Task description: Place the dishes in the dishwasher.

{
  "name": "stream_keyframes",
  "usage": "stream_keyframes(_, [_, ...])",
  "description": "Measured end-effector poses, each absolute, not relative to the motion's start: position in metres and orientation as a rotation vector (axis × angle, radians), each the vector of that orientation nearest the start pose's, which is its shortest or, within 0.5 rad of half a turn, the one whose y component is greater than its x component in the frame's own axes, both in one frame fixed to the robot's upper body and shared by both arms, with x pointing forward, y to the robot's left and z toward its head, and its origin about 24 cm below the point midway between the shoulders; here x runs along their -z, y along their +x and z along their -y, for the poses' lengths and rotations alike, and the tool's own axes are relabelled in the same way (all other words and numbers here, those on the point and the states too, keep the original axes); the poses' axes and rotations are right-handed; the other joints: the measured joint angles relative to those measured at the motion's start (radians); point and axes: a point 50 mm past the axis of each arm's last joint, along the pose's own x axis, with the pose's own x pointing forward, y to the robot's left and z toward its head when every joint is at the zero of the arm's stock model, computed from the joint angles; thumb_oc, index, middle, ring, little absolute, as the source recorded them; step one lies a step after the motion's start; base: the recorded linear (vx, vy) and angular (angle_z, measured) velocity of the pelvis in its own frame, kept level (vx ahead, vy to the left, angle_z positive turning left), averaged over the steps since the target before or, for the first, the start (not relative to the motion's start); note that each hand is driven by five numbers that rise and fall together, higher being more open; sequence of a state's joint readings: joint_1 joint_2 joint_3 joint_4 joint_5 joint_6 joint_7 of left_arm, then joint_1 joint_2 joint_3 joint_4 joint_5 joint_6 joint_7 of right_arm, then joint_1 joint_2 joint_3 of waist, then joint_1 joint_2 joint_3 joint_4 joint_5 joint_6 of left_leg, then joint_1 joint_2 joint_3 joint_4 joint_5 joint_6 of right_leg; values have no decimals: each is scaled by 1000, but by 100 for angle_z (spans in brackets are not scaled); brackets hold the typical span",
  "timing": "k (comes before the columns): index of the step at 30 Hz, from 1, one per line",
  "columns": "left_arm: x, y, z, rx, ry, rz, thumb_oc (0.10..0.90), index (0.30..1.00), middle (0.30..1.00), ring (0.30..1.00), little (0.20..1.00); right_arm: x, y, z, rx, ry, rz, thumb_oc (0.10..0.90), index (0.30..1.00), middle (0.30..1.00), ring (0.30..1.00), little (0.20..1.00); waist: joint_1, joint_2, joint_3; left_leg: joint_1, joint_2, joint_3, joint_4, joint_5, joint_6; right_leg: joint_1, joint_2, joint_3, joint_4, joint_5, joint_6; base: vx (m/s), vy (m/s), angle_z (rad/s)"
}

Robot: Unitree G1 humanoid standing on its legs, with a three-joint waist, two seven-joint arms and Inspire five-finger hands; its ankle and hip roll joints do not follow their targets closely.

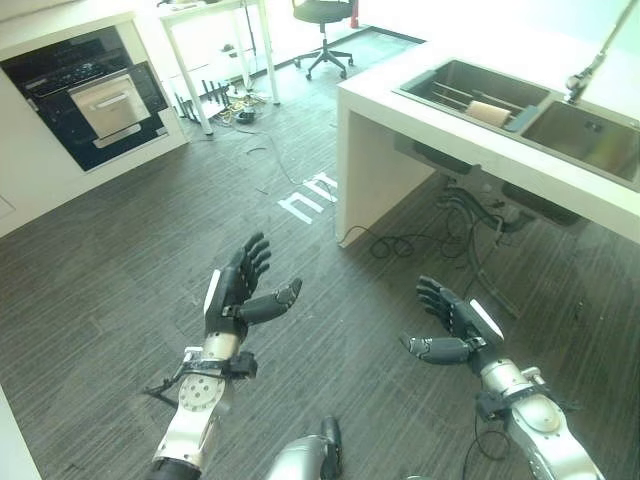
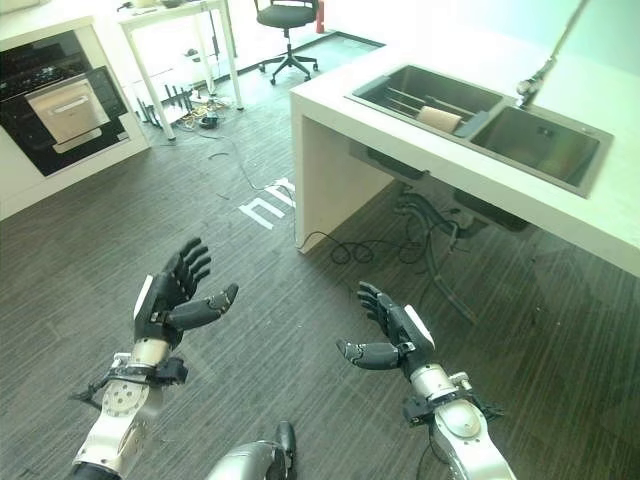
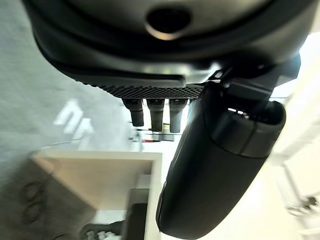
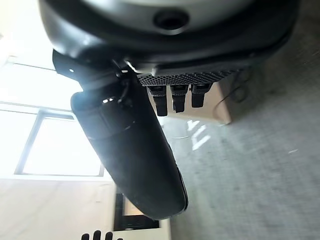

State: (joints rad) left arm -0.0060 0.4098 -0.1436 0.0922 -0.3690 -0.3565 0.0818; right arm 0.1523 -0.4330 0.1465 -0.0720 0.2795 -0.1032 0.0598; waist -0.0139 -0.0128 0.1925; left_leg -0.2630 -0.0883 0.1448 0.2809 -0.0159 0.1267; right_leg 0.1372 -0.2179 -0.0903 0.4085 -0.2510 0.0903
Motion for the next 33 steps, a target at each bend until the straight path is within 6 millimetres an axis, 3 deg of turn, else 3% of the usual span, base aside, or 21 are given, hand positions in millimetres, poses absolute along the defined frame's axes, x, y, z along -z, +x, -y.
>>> stream_keyframes(2, [-66, 246, -201, 46, 67, 244, 800, 900, 900, 900, 900, -40, 220, 190, -192, -107, -17, 800, 900, 900, 900, 900, 14, 13, 0, 37, 0, -26, -41, 2, -5, -49, 11, -28, 102, 106, 41, 109, 203, 15])
stream_keyframes(4, [-62, 240, -203, 41, 105, 229, 800, 900, 900, 900, 900, -42, 222, 187, -189, -94, -5, 800, 900, 900, 900, 900, 19, 12, 2, 75, -7, -14, -40, -20, 32, -165, 13, -4, 344, 121, 63, 178, 206, -3])
stream_keyframes(5, [-60, 239, -203, 40, 124, 223, 800, 900, 900, 900, 900, -43, 221, 187, -186, -94, 2, 800, 900, 900, 900, 900, 13, 14, 4, 85, -14, -8, -32, -30, 37, -248, 10, -2, 485, 126, 61, 224, 38, -28])
stream_keyframes(6, [-57, 235, -202, 35, 138, 214, 800, 900, 900, 900, 900, -46, 220, 186, -190, -94, 12, 800, 900, 900, 900, 900, 10, 27, 13, 116, -9, 20, -77, -42, -4, -334, 26, -32, 531, 109, 10, 194, -67, -25])
stream_keyframes(7, [-55, 232, -204, 40, 173, 206, 800, 900, 900, 900, 900, -45, 220, 183, -197, -84, 11, 800, 900, 900, 900, 900, 2, -2, 26, 122, 3, 77, -46, -123, -159, -379, -1, -87, 399, 97, -34, 212, -145, -30])
stream_keyframes(8, [-63, 230, -207, 82, 236, 234, 800, 900, 900, 900, 900, -50, 219, 184, -199, -86, 33, 800, 900, 900, 900, 900, -8, -24, 32, 47, 39, -22, 202, -168, 3, -414, -18, -102, 245, 109, 19, 191, -166, -43])
stream_keyframes(9, [-65, 228, -209, 88, 262, 241, 800, 900, 900, 900, 900, -52, 220, 186, -194, -90, 38, 800, 900, 900, 900, 900, -1, -23, 38, 60, 67, -29, 222, -236, -37, -445, -10, -119, 125, 125, 63, 258, -229, -68])
stream_keyframes(10, [-63, 228, -210, 73, 255, 233, 800, 900, 900, 900, 900, -50, 220, 186, -194, -86, 29, 800, 900, 900, 900, 900, 4, -34, 40, 74, 71, 0, 196, -234, -37, -460, -7, -160, 17, 149, 50, 202, -175, -80])
stream_keyframes(11, [-66, 229, -214, 59, 260, 241, 800, 900, 900, 900, 900, -50, 220, 185, -191, -69, 36, 800, 900, 900, 900, 900, -1, -72, 39, 77, 56, 39, 189, -234, -42, -501, -22, -207, -76, 180, 67, 273, -206, -67])
stream_keyframes(12, [-66, 230, -216, 54, 268, 239, 800, 900, 900, 900, 900, -55, 220, 186, -183, -74, 61, 800, 900, 900, 900, 900, -15, -97, 45, 75, 23, 75, 210, -254, 7, -552, -79, -226, -75, 225, 78, 311, -223, -40])
stream_keyframes(15, [-58, 229, -211, 49, 248, 212, 800, 900, 900, 900, 900, -56, 222, 184, -151, -66, 72, 800, 900, 900, 900, 900, -34, -75, 55, 118, 5, 85, 202, -295, -18, -581, -138, -289, -66, 291, 53, 381, -273, -9])
stream_keyframes(19, [-61, 230, -209, 11, 220, 233, 800, 900, 900, 900, 900, -59, 225, 184, -137, -70, 87, 800, 900, 900, 900, 900, -8, -48, 62, 242, 4, 87, 105, -287, 4, -465, -63, -281, -36, 285, 1, 381, -265, -7])
stream_keyframes(21, [-70, 230, -210, -10, 203, 268, 800, 900, 900, 900, 900, -67, 230, 182, -148, -76, 128, 800, 900, 900, 900, 900, -15, -29, 55, 307, 17, 83, 32, -280, -16, -413, 10, -285, -7, 219, -86, 444, -266, -14])
stream_keyframes(23, [-75, 229, -209, -16, 168, 291, 800, 900, 900, 900, 900, -70, 231, 184, -149, -96, 136, 800, 900, 900, 900, 900, -18, 4, 41, 375, 49, 88, -34, -277, -54, -391, 63, -294, -15, 191, -100, 357, -237, -27])
stream_keyframes(25, [-82, 229, -207, -30, 96, 321, 800, 900, 900, 900, 900, -71, 230, 190, -154, -122, 133, 800, 900, 900, 900, 900, -13, 3, 30, 412, 77, 105, 8, -263, -131, -327, 78, -327, -42, 164, -162, 387, -261, -36])
stream_keyframes(27, [-82, 228, -205, -36, 50, 321, 800, 900, 900, 900, 900, -72, 230, 195, -152, -142, 133, 800, 900, 900, 900, 900, -19, -4, 20, 408, 86, 111, 66, -210, -214, -301, 81, -329, -38, 143, -182, 311, -236, -38])
stream_keyframes(28, [-78, 224, -205, -60, 33, 308, 800, 900, 900, 900, 900, -72, 228, 199, -169, -178, 123, 800, 900, 900, 900, 900, -8, -10, 3, 404, 86, 123, 123, -161, -228, -281, 85, -309, -37, 121, -197, 159, -156, -72])
stream_keyframes(30, [-74, 220, -207, -94, 25, 297, 800, 900, 900, 900, 900, -75, 229, 203, -173, -196, 127, 800, 900, 900, 900, 900, -13, -22, 0, 291, 139, 119, 401, -100, -242, -238, 103, -268, -61, 112, -210, 199, -115, -65])
stream_keyframes(31, [-78, 221, -206, -83, 27, 320, 800, 900, 900, 900, 900, -77, 230, 206, -155, -194, 138, 800, 900, 900, 900, 900, -10, -50, 3, 120, 163, 59, 606, -100, -241, -206, 120, -219, -112, 82, -221, 257, 25, -33])
stream_keyframes(32, [-82, 221, -205, -79, 24, 343, 800, 900, 900, 900, 900, -79, 231, 207, -147, -189, 145, 800, 900, 900, 900, 900, 6, -62, 10, 15, 171, 41, 644, -118, -208, -199, 128, -203, -136, 86, -205, 344, 305, -71])
stream_keyframes(33, [-78, 216, -208, -94, 30, 323, 800, 900, 900, 900, 900, -79, 232, 204, -165, -182, 146, 800, 900, 900, 900, 900, 41, -77, 22, -15, 162, 46, 369, -119, -178, -155, 142, -153, -165, 92, -176, 289, 371, -77])
